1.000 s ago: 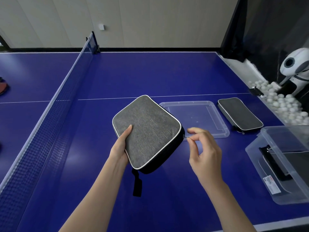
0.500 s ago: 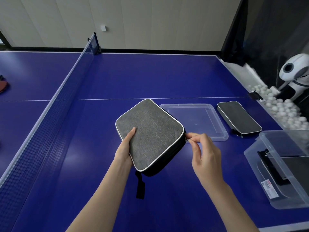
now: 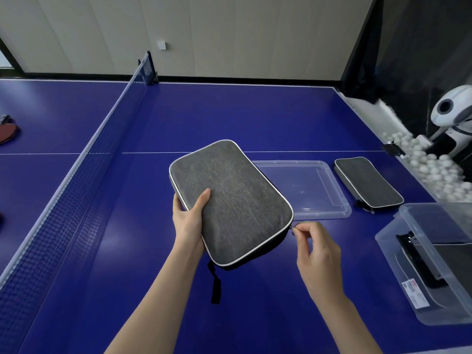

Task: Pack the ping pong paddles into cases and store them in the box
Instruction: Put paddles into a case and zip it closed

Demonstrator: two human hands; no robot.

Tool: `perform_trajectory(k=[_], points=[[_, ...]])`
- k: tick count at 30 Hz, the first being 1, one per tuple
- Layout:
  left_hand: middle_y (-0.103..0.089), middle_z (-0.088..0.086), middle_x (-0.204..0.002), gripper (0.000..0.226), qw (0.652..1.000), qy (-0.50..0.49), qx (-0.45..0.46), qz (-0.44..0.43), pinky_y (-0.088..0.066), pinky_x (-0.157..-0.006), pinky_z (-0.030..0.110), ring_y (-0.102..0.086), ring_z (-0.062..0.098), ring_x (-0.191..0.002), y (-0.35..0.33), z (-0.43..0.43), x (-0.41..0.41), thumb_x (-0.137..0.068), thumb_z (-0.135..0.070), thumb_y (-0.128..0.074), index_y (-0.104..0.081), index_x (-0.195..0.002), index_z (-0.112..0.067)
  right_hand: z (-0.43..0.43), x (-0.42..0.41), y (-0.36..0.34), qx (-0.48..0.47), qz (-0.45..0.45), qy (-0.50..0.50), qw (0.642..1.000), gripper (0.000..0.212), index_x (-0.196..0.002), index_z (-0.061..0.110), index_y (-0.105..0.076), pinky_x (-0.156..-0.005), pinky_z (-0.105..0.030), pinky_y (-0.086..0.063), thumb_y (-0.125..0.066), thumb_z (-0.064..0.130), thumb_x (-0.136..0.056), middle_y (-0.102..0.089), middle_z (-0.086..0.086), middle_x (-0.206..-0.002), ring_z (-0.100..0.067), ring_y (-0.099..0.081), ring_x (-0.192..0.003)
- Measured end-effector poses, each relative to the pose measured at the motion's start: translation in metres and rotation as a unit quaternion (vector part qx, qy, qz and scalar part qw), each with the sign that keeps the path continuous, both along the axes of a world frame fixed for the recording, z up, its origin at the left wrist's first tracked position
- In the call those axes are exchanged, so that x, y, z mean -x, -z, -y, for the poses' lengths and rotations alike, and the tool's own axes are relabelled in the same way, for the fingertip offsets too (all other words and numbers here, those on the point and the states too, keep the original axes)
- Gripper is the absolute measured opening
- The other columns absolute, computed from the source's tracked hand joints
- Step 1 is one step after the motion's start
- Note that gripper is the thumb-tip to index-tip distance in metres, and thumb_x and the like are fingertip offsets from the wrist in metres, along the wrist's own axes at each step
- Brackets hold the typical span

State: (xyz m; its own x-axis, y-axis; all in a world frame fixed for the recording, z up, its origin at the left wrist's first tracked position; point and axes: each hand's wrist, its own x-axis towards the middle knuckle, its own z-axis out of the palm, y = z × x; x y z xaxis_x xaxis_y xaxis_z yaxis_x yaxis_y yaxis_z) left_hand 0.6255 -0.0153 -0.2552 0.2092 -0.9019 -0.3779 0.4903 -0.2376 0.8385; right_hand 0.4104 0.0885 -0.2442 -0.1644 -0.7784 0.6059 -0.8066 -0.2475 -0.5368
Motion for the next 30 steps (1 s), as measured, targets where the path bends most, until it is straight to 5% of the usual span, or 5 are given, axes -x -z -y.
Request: perform_trajectory(k=[7,15,18,22,30], points=[[-0.066,-0.004,-0.117,0.069,0.994,-0.024,0.097,0.049,-0.059,-0.075,0.036,-0.069,0.018,-0.099,-0.015,0.002,-0.006,-0.066,-0.028,-0.086,-0.052,-0.125,-0.036,0.011,0.003,0.013,-0.046,0.031,-0.004,0.998,0.007,-0.086,0.003,-0.065,-0.053,-0.041,-0.054,-0.067,-0.004,-0.083,-0.067,-0.005,-0.073,-0.023,-0.065,-0.063],[-0.061,-0.002,-0.123,0.085,0.994,-0.065,0.082,0.012,-0.059,-0.081,0.043,-0.067,0.02,-0.104,-0.027,0.007,-0.014,-0.067,-0.024,-0.087,-0.039,-0.136,-0.035,0.021,0.002,0.003,-0.07,0.028,-0.046,0.996,0.021,-0.097,0.007,-0.072,-0.062,-0.019,-0.051,-0.069,-0.006,-0.08,-0.07,-0.001,-0.079,-0.014,-0.064,-0.066],[-0.061,-0.004,-0.12,0.087,0.996,-0.065,0.068,-0.006,-0.06,-0.077,0.04,-0.069,0.018,-0.1,-0.028,0.005,-0.013,-0.066,-0.026,-0.087,-0.036,-0.135,-0.039,0.025,-0.003,0.0,-0.073,0.034,-0.031,0.996,0.021,-0.095,0.007,-0.073,-0.061,-0.002,-0.037,-0.072,-0.006,-0.078,-0.07,0.0,-0.073,-0.005,-0.052,-0.061],[-0.063,-0.003,-0.116,0.086,0.996,-0.065,0.061,-0.026,-0.059,-0.068,0.035,-0.072,0.014,-0.09,-0.025,0.0,-0.014,-0.068,-0.025,-0.086,-0.036,-0.137,-0.035,0.024,-0.008,-0.001,-0.065,0.065,-0.034,0.995,0.012,-0.088,0.005,-0.072,-0.057,-0.006,-0.036,-0.069,-0.004,-0.081,-0.059,0.011,-0.066,-0.006,-0.05,-0.057],[-0.064,0.0,-0.116,0.084,0.999,-0.023,0.033,-0.033,-0.059,-0.065,0.037,-0.073,0.015,-0.086,-0.02,-0.006,-0.015,-0.07,-0.026,-0.084,-0.036,-0.139,-0.032,0.024,-0.009,-0.005,-0.093,0.144,-0.073,0.982,0.044,-0.06,0.026,-0.042,-0.05,-0.01,-0.027,-0.071,-0.001,-0.08,-0.046,0.015,-0.053,-0.006,-0.036,-0.052]])
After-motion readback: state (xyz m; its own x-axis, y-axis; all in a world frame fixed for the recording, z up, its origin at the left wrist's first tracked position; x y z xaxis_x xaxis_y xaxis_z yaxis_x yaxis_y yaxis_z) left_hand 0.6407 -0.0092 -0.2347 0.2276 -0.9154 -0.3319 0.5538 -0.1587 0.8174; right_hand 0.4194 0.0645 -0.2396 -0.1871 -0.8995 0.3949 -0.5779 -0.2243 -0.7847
